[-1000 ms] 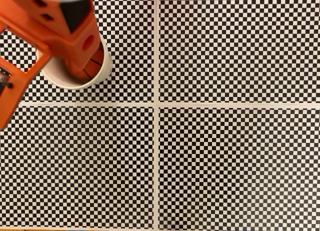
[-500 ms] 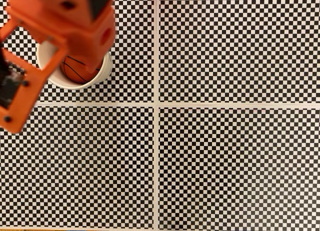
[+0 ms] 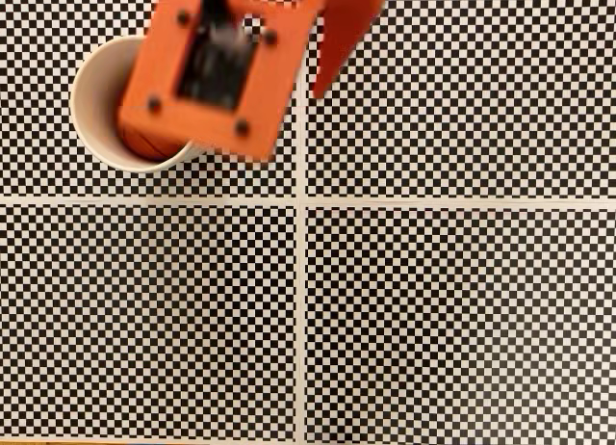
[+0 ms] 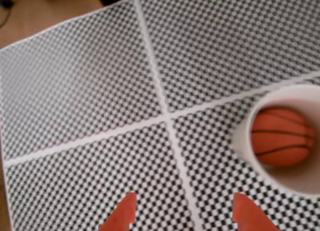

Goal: Grasp basketball and place into cup.

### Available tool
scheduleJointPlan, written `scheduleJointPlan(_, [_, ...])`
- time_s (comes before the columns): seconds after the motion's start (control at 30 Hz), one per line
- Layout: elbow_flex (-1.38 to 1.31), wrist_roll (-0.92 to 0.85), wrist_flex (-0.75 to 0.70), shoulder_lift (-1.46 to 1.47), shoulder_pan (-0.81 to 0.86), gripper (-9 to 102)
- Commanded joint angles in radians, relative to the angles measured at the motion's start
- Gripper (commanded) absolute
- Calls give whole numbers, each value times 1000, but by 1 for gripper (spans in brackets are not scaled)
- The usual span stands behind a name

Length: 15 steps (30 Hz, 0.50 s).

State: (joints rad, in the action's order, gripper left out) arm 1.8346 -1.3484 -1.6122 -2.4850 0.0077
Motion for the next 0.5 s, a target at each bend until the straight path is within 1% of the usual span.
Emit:
scheduleJointPlan(0.0, [84,5,11,-115,-23,24])
scheduleJointPlan(0.27, [365,6,55,-431,-57,22])
scheduleJointPlan(0.47, [505,-2,64,-572,-61,20])
